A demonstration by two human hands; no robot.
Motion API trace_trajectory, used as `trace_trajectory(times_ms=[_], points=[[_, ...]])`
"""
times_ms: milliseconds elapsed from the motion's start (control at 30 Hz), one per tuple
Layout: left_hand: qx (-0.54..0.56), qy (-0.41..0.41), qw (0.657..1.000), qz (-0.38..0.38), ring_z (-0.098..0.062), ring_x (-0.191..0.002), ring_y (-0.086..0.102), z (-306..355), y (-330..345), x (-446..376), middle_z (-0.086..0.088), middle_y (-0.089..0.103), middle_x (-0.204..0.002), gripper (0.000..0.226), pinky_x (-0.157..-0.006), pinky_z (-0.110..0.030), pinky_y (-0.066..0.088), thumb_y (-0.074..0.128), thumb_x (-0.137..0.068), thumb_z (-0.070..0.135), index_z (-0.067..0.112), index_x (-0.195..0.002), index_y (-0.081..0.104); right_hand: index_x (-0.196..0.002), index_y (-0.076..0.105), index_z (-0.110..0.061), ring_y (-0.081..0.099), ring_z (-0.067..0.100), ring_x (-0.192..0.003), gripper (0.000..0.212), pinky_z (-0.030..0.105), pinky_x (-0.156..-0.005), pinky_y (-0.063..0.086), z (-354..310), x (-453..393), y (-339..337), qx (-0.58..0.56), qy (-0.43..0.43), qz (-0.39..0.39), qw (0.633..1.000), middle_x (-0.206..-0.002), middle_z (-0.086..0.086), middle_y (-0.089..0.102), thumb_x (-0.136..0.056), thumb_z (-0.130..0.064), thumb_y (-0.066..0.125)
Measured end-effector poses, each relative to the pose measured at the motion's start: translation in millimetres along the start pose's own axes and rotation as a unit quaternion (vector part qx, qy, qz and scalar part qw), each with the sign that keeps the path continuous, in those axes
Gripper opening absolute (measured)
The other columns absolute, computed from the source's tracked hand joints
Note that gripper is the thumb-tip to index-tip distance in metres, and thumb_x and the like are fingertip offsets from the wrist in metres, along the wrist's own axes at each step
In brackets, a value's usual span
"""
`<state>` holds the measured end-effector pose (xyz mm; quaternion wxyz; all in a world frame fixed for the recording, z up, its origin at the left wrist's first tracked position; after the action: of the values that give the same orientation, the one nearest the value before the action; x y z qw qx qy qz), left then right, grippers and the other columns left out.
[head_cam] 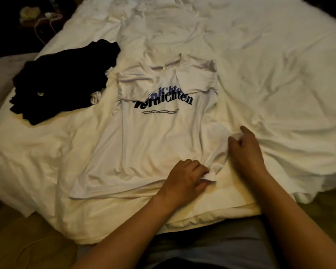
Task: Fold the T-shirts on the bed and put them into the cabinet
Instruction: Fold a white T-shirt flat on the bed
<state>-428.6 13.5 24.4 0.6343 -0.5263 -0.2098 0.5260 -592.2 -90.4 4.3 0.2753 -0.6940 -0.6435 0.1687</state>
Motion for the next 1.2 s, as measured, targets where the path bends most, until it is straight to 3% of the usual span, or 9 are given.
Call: trace_trajectory(times_ms=[200,433,533,633,733,833,933,1067,1200], points=[[0.146,-0.17,0.975,0.007,-0.009,-0.077,0.057,-25.5,0.0,0.8,0.008,0.064,-0.087,0.009,-0.066,-0.022,0.039,0.056,-0.098,0.031,0.023,-0.102,0.061,-0.131,0.06,-0.008,0.058,0.031,-0.113,0.037,0.035,-0.09,0.044,-10.2,-24.8,9.5,0.077,-0.033,-0.071,0.994,-0.126,0.013,0.064,-0.102,-0.026,0.047],[0.327,-0.296,0.888,0.129,0.0,-0.061,0.045,-49.0,-17.2,5.8,0.016,0.052,-0.067,0.012,-0.057,-0.015,0.034,0.046,-0.087,0.027,0.019,-0.082,0.054,-0.078,0.062,-0.003,0.053,0.016,-0.051,0.034,0.03,-0.055,0.043,-14.3,-22.0,19.5,-0.125,0.009,-0.136,0.983,-0.06,0.005,0.058,-0.095,-0.034,0.062],[0.338,-0.342,0.868,0.127,-0.006,-0.062,0.044,-63.0,-11.8,15.1,0.01,0.051,-0.067,0.015,-0.058,-0.022,0.034,0.045,-0.091,0.021,0.019,-0.079,0.055,-0.094,0.063,-0.001,0.066,0.022,-0.08,0.032,0.037,-0.077,0.053,-13.2,-12.8,34.1,-0.385,0.081,-0.174,0.903,-0.086,0.012,0.071,-0.098,-0.033,0.059],[0.254,-0.42,0.863,0.122,-0.01,-0.069,0.057,-86.1,-8.1,33.1,0.008,0.064,-0.074,0.023,-0.062,-0.025,0.04,0.043,-0.098,0.014,0.019,-0.083,0.06,-0.113,0.062,-0.001,0.067,0.028,-0.101,0.026,0.041,-0.093,0.052,-16.2,-3.0,51.6,-0.458,0.106,-0.214,0.856,-0.11,0.017,0.071,-0.098,-0.022,0.057],[0.199,-0.474,0.849,0.124,-0.012,-0.074,0.058,-104.2,-11.5,43.4,0.006,0.064,-0.08,0.023,-0.061,-0.02,0.041,0.04,-0.1,0.012,0.014,-0.09,0.06,-0.128,0.059,-0.013,0.06,0.02,-0.075,0.033,0.03,-0.068,0.049,-24.6,2.6,62.0,-0.437,0.091,-0.253,0.858,-0.092,0.008,0.069,-0.096,-0.007,0.053],[0.213,-0.501,0.828,0.132,-0.004,-0.08,0.056,-115.2,-14.2,47.2,0.01,0.063,-0.087,0.022,-0.065,-0.017,0.041,0.041,-0.1,0.011,0.015,-0.097,0.062,-0.141,0.049,-0.023,0.057,0.017,-0.071,0.049,0.027,-0.069,0.051,-36.7,3.3,60.2,-0.395,0.033,-0.253,0.882,-0.08,0.01,0.065,-0.096,-0.005,0.056],[0.242,-0.486,0.828,0.14,-0.003,-0.09,0.059,-118.8,-15.0,48.9,0.012,0.066,-0.096,0.023,-0.072,-0.017,0.043,0.043,-0.098,0.012,0.02,-0.103,0.064,-0.145,0.036,-0.033,0.065,0.014,-0.088,0.067,0.023,-0.078,0.053,-60.5,8.0,60.0,-0.353,-0.048,-0.273,0.893,-0.101,0.015,0.072,-0.093,0.004,0.055],[0.283,-0.451,0.833,0.149,-0.001,-0.087,0.063,-115.2,-16.9,50.4,0.014,0.07,-0.094,0.022,-0.073,-0.016,0.046,0.051,-0.097,0.015,0.028,-0.1,0.068,-0.15,0.028,-0.045,0.063,0.016,-0.083,0.069,0.026,-0.08,0.051,-60.4,11.8,70.7,-0.062,-0.15,-0.253,0.954,-0.097,-0.002,0.064,-0.094,-0.024,0.062],[0.315,-0.431,0.833,0.145,-0.005,-0.065,0.063,-113.8,-15.6,51.8,0.013,0.069,-0.073,0.018,-0.062,-0.024,0.048,0.056,-0.099,0.019,0.024,-0.093,0.072,-0.143,0.047,-0.034,0.063,0.014,-0.097,0.055,0.03,-0.084,0.054,-64.1,8.2,66.6,-0.123,-0.128,-0.194,0.965,-0.126,-0.004,0.059,-0.093,-0.014,0.061]])
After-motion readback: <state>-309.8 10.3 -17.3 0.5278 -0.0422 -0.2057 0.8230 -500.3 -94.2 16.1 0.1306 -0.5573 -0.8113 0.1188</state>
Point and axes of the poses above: each hand's wrist, its own x-axis away from the middle knuckle, its own y-axis out of the palm, z = x × y, the point moved 10 cm from there along -x, towards the middle knuckle
